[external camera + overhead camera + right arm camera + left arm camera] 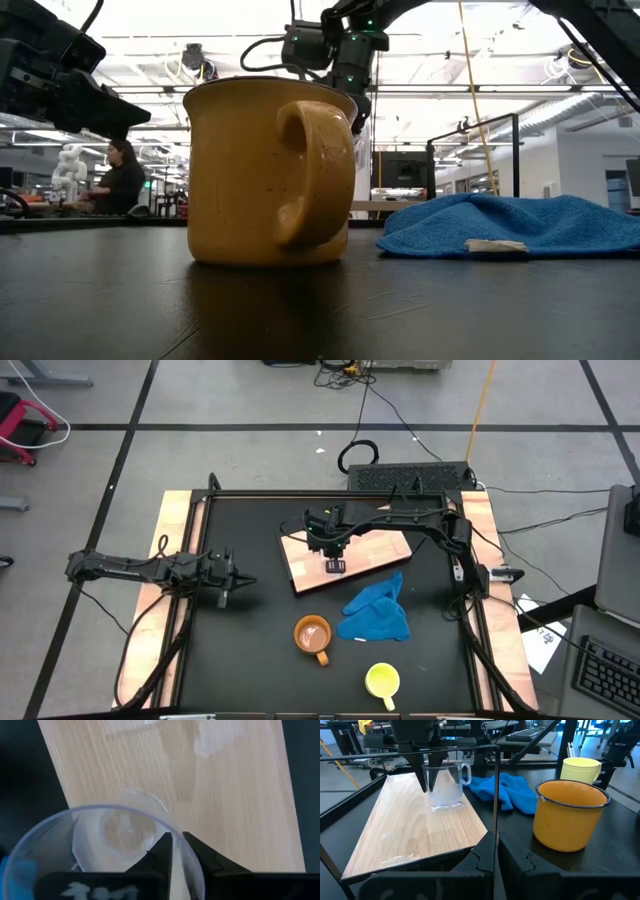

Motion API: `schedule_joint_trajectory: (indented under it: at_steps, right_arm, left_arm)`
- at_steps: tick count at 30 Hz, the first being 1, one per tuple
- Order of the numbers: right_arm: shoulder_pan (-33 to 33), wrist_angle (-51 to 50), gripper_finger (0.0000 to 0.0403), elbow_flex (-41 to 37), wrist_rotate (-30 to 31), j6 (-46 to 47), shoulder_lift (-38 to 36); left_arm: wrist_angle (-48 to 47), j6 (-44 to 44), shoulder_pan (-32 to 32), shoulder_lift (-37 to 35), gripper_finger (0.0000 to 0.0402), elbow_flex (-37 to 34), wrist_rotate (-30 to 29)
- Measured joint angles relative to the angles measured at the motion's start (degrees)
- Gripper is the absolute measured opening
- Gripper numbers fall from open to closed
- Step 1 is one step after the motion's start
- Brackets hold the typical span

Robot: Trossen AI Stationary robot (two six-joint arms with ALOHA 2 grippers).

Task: Stack small to large cups/mugs on shelf
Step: Put the transparent mug on the shelf

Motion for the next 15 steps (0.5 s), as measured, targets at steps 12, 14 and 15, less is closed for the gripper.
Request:
schedule_joint_trajectory:
  at_steps: [12, 14, 15]
  right_arm:
    - [0.0, 2.2, 0.0109, 0.0, -0.29, 0.16, 0.0]
    - [0.0, 2.42, 0.0115, 0.0, -0.4, 0.22, 0.0]
    - [0.0, 2.6, 0.0118, 0.0, -0.4, 0.34, -0.08]
  left_arm:
    - [0.01, -0.01, -0.01, 0.0, 0.0024, -0.02, 0.0]
    - [0.02, -0.01, 0.0, 0.01, 0.0024, -0.02, 0.0]
    - [0.01, -0.01, -0.01, 0.02, 0.0024, -0.02, 0.0]
